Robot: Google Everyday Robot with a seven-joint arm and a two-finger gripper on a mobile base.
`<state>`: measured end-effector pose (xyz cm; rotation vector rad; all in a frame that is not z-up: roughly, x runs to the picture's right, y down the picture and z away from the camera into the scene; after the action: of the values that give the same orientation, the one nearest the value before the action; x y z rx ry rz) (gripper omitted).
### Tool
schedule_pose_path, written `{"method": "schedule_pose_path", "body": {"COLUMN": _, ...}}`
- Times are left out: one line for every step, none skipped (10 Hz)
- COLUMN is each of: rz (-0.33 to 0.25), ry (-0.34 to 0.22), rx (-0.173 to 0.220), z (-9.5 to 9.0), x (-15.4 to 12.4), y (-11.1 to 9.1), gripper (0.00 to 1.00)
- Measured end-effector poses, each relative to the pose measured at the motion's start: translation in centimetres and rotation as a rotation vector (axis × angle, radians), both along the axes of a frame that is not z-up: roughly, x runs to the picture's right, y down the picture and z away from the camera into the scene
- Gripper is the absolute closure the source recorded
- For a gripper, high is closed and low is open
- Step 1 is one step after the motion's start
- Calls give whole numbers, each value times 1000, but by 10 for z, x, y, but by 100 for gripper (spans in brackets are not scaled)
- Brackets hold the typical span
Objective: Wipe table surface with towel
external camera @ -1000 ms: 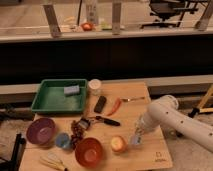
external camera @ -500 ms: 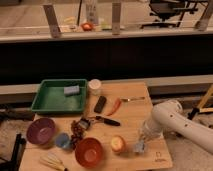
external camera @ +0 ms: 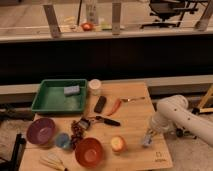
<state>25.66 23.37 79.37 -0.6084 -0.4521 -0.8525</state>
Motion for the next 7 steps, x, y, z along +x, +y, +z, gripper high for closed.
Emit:
{"method": "schedule_pose_path", "body": {"rz": 8, "ry": 12, "rx": -3, "z": 7, "x": -1, "y": -6, "gripper": 100}}
{"method": "schedule_pose_path", "body": {"rz": 14, "ry": 16, "rx": -4, "z": 14, "x": -8, "y": -13, "gripper": 100}}
{"method": "schedule_pose_path", "body": {"rz": 20, "ry": 20, "rx": -5, "z": 18, "x": -14, "y": -17, "gripper": 100}}
{"method": "schedule_pose_path", "body": {"rz": 26, "ry": 25, "rx": -6, "z": 20, "x": -17, "y": -19, "gripper": 100}}
{"method": "schedule_pose_path", "body": {"rz": 28, "ry": 27, "rx": -6, "z": 21, "x": -17, "y": -19, "gripper": 100}}
{"method": "schedule_pose_path", "body": {"rz": 29, "ry": 28, "rx": -6, "z": 21, "x": -17, "y": -19, "gripper": 100}}
{"method": "schedule_pose_path", "body": {"rz": 29, "ry": 27, "rx": -6, "z": 21, "x": -17, "y": -19, "gripper": 100}}
